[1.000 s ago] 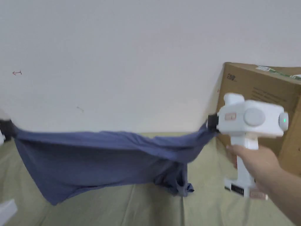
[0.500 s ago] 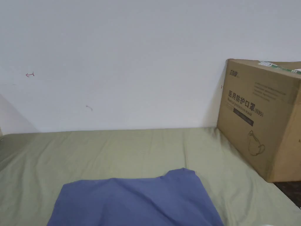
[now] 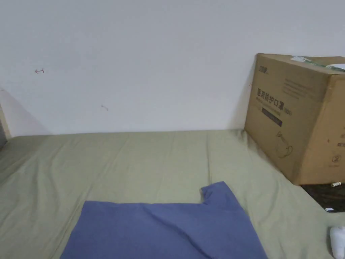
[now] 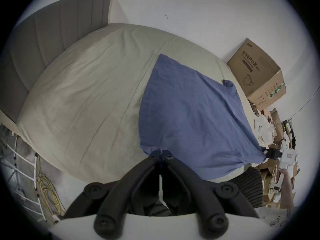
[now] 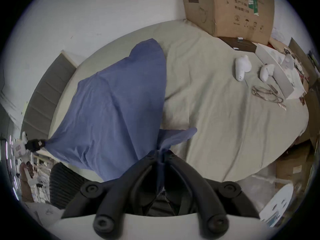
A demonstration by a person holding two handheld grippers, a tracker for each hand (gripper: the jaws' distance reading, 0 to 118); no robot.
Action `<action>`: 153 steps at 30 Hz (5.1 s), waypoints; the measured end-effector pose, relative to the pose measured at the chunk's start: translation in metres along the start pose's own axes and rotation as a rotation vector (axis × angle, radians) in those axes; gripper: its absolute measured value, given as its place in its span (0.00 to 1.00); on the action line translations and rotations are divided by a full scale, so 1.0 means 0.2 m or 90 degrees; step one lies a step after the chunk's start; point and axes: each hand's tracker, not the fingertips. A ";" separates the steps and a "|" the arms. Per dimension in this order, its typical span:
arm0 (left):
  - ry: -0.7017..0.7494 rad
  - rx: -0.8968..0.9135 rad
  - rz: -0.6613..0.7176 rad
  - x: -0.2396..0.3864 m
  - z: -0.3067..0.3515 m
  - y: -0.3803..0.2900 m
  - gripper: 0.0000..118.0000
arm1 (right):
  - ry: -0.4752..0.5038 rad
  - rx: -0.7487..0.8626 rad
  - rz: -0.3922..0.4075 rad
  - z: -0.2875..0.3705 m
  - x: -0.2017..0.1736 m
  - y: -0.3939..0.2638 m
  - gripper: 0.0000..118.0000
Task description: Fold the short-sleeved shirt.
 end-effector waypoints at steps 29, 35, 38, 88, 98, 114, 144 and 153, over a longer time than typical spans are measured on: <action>-0.093 0.162 -0.112 0.40 -0.38 0.97 0.00 | 0.187 0.315 0.031 0.08 -0.46 0.66 0.00; -0.032 0.006 -0.083 0.26 -0.98 1.44 0.00 | 0.185 0.270 -0.009 -0.17 -0.39 0.83 0.00; -0.007 -0.022 -0.086 0.16 -1.29 1.61 0.51 | 0.186 0.258 -0.030 -0.27 -0.33 0.85 0.00; 0.035 0.148 -0.159 0.12 -0.51 1.37 0.01 | -0.005 0.178 0.101 -0.43 -0.39 1.57 0.00; 0.001 0.326 -0.192 0.36 0.28 1.52 0.01 | 0.024 0.351 0.119 0.55 -0.58 1.58 0.00; -0.005 0.470 -0.133 0.60 0.44 2.16 0.01 | -0.006 0.508 0.105 0.86 -0.86 2.39 0.00; 0.080 0.070 -0.062 0.14 -1.11 0.97 0.01 | -0.117 0.032 0.108 -0.93 -0.11 1.08 0.00; 0.064 -0.101 -0.142 -0.07 -0.82 0.27 0.01 | -0.051 -0.089 0.112 -0.56 0.18 0.28 0.00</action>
